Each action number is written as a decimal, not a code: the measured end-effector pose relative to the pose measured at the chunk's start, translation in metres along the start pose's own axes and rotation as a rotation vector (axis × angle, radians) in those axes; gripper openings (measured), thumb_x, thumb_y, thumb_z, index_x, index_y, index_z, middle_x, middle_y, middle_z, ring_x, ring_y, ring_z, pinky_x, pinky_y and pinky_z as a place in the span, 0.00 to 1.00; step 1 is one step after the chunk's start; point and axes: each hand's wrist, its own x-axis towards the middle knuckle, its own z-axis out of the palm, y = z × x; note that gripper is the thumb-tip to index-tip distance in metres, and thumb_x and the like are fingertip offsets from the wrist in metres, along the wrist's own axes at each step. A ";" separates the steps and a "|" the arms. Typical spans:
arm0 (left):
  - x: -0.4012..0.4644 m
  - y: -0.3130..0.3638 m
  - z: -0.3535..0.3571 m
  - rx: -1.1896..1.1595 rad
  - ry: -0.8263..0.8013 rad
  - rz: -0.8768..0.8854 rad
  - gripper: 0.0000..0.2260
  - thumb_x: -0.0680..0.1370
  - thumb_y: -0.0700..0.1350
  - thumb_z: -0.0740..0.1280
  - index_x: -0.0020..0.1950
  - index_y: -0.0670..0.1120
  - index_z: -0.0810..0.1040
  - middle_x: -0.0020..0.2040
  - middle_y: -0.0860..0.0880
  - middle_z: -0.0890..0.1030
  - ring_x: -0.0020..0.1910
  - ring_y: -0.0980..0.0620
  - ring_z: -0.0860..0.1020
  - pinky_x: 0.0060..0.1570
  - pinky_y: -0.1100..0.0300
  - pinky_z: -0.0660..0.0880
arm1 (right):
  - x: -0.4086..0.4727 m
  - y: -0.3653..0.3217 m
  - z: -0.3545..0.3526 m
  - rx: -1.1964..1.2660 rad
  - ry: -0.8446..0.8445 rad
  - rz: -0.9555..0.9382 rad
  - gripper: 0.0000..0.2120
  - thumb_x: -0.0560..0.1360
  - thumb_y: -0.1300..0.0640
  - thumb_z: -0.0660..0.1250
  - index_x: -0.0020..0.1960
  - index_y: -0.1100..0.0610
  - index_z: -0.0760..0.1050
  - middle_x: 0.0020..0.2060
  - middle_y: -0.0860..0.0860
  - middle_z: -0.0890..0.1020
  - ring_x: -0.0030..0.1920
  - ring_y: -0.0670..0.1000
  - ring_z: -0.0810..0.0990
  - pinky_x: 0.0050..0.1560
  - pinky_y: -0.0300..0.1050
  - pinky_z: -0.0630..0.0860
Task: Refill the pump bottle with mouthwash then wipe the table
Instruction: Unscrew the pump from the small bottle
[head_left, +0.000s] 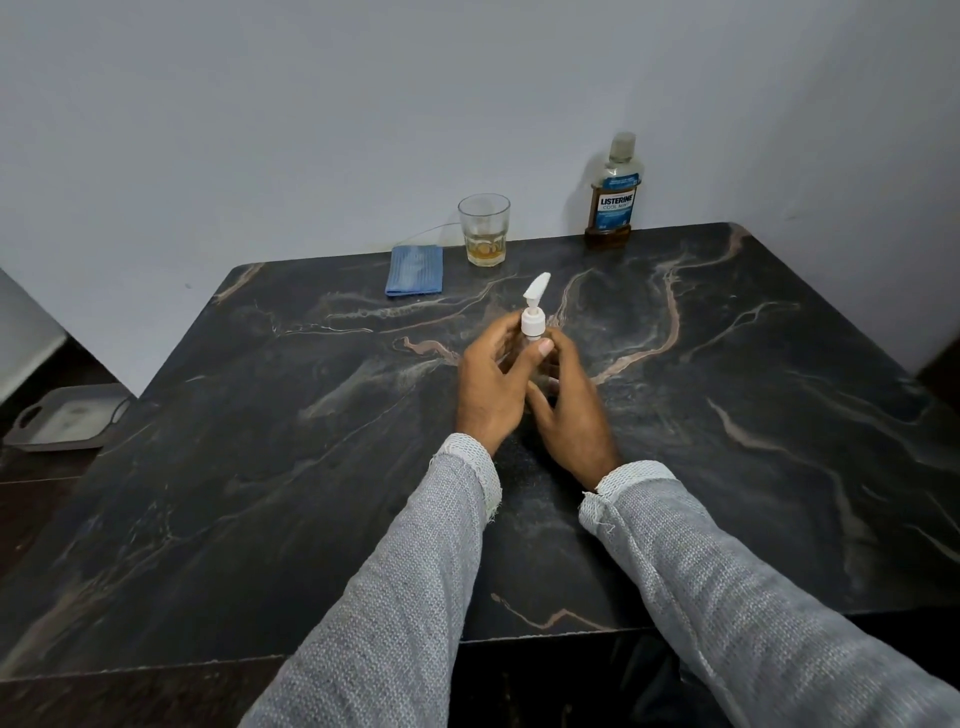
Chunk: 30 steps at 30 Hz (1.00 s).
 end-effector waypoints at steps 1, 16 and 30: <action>0.000 -0.001 0.000 -0.007 0.009 -0.004 0.15 0.75 0.38 0.71 0.58 0.52 0.77 0.53 0.57 0.82 0.55 0.61 0.80 0.58 0.65 0.75 | 0.000 0.000 0.000 0.000 -0.004 -0.002 0.29 0.76 0.66 0.65 0.73 0.55 0.60 0.66 0.52 0.75 0.63 0.46 0.76 0.64 0.50 0.74; 0.003 0.009 -0.011 -0.011 -0.036 -0.020 0.06 0.81 0.42 0.63 0.54 0.50 0.79 0.48 0.56 0.83 0.47 0.63 0.81 0.47 0.68 0.75 | 0.001 0.001 0.001 -0.014 -0.001 0.006 0.29 0.76 0.58 0.68 0.73 0.54 0.60 0.65 0.51 0.75 0.62 0.48 0.77 0.62 0.52 0.75; 0.001 0.011 -0.009 0.013 -0.030 0.006 0.09 0.79 0.42 0.66 0.55 0.55 0.79 0.48 0.62 0.83 0.52 0.63 0.81 0.50 0.71 0.74 | 0.000 0.005 0.002 -0.014 0.007 -0.003 0.29 0.76 0.57 0.68 0.73 0.52 0.60 0.63 0.51 0.76 0.59 0.49 0.79 0.60 0.54 0.77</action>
